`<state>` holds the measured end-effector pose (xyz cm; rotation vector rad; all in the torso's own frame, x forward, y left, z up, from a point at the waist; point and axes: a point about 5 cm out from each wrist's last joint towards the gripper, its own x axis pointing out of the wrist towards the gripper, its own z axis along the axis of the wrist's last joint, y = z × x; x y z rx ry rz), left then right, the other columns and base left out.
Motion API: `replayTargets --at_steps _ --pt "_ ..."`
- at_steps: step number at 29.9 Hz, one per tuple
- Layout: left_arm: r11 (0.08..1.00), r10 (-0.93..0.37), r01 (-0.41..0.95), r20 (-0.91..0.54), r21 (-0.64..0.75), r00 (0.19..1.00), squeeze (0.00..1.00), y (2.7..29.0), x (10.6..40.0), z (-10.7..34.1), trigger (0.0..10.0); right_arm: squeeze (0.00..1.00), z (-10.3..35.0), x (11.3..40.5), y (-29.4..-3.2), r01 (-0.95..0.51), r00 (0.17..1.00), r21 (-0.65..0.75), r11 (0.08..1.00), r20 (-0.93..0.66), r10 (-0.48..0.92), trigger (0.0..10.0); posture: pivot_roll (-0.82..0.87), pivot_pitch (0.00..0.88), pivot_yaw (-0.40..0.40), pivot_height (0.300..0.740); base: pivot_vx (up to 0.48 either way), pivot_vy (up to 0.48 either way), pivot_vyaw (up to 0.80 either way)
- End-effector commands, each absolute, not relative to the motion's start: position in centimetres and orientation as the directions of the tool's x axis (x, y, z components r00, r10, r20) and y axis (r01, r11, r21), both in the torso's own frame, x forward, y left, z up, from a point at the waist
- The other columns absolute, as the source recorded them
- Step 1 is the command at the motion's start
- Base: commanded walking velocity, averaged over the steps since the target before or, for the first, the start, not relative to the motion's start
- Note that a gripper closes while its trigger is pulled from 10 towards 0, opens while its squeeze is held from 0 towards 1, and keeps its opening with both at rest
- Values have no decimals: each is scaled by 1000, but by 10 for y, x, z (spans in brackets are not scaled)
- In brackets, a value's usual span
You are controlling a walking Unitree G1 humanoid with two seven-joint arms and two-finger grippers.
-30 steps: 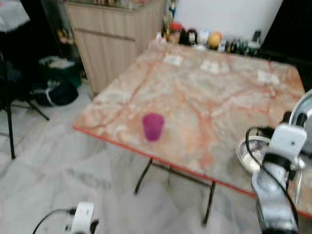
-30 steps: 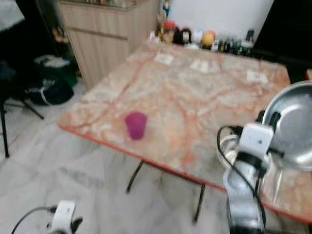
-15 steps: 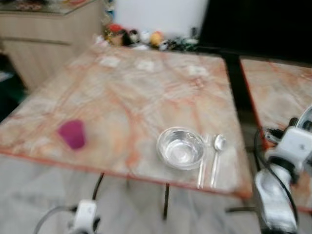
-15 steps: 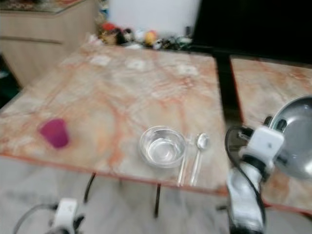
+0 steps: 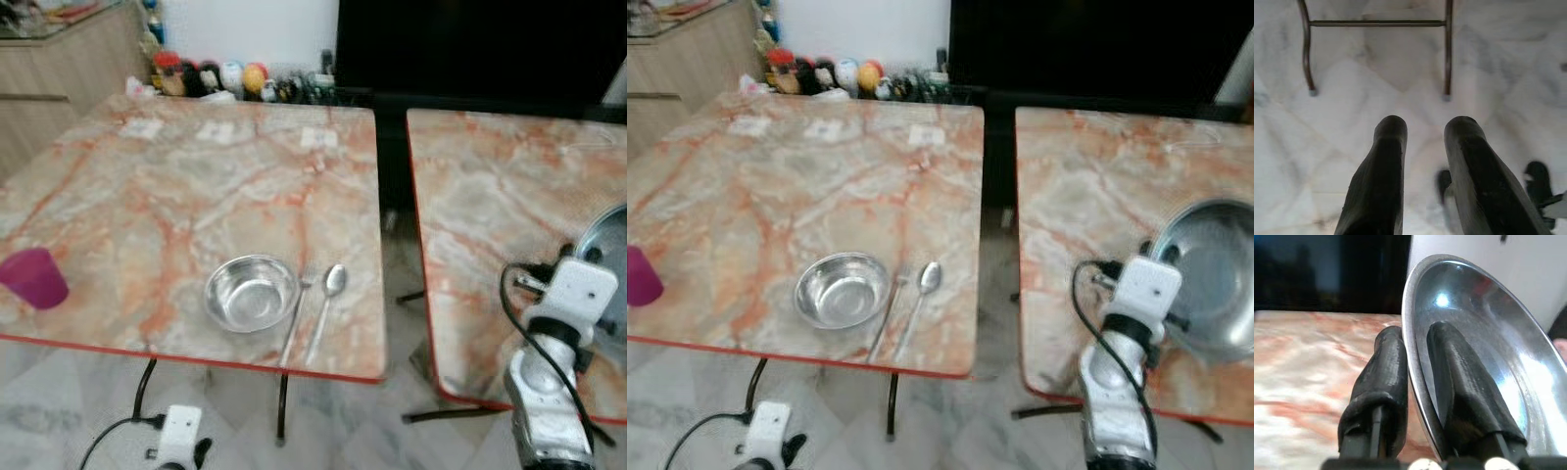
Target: Setting the table
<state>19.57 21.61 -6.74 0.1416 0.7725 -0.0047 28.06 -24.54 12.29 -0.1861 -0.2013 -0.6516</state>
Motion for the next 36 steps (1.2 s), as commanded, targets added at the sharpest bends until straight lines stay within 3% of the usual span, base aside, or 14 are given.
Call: replayTargets --at_steps 1,21,36 --pt "987 65 58 -706 149 706 0 225 193 -67 10000 0 131 286 -238 588 791 -90 804 272 -548 10000 62 0 -34 740 0 -405 0" --pt "988 67 49 -705 144 706 0 227 192 -67 10000 0 128 283 -244 617 771 -77 783 261 -581 10000 58 0 -34 740 0 -389 0" --pt "990 67 41 -706 135 705 0 226 192 -67 10000 0 118 278 -246 635 768 -120 763 207 -606 10000 49 8 -30 740 0 0 0"
